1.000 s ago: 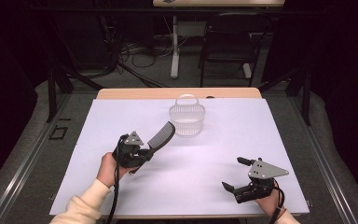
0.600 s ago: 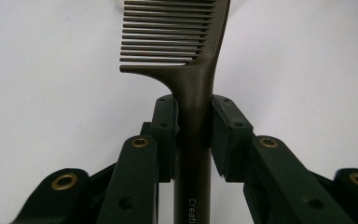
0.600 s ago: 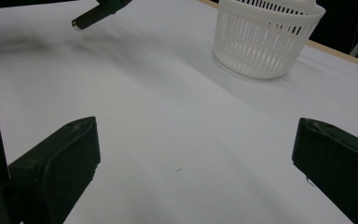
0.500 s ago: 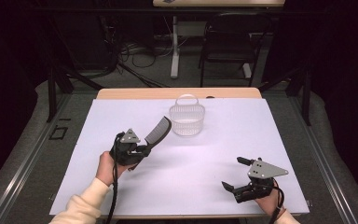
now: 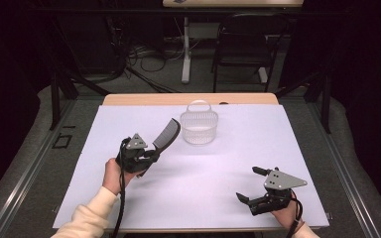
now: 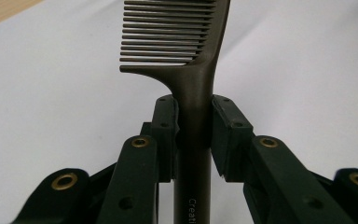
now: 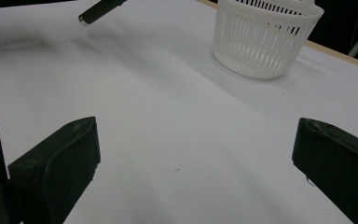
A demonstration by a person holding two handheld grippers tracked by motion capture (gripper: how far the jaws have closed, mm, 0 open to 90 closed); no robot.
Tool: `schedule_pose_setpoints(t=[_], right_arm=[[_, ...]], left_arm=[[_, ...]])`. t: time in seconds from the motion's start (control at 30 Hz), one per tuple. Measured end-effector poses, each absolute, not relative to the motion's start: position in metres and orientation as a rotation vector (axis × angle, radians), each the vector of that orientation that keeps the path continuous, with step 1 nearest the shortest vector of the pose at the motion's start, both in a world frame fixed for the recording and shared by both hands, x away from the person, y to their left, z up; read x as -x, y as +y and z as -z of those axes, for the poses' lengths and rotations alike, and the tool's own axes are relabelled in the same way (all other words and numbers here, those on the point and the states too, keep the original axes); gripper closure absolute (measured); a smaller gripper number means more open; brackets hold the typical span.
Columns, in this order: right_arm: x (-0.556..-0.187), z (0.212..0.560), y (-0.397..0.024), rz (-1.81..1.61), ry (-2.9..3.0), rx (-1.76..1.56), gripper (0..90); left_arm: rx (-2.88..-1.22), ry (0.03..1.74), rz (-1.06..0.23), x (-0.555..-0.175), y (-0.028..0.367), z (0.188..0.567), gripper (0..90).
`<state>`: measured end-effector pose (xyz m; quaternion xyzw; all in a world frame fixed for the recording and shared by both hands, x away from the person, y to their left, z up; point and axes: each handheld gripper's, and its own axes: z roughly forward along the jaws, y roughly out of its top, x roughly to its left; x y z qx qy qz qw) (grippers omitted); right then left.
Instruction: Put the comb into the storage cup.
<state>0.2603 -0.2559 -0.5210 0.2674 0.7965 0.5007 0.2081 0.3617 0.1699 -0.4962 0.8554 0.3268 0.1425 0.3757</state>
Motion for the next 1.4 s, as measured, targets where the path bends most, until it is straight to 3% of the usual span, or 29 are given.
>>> schedule_pose_setpoints(t=[1.4], right_arm=[[-0.262, 0.522, -0.258, -1.385, 2.214, -0.745, 0.3]], left_arm=[[-2.111, 0.842, -0.456, -0.384, 0.169, 0.478, 72.5]])
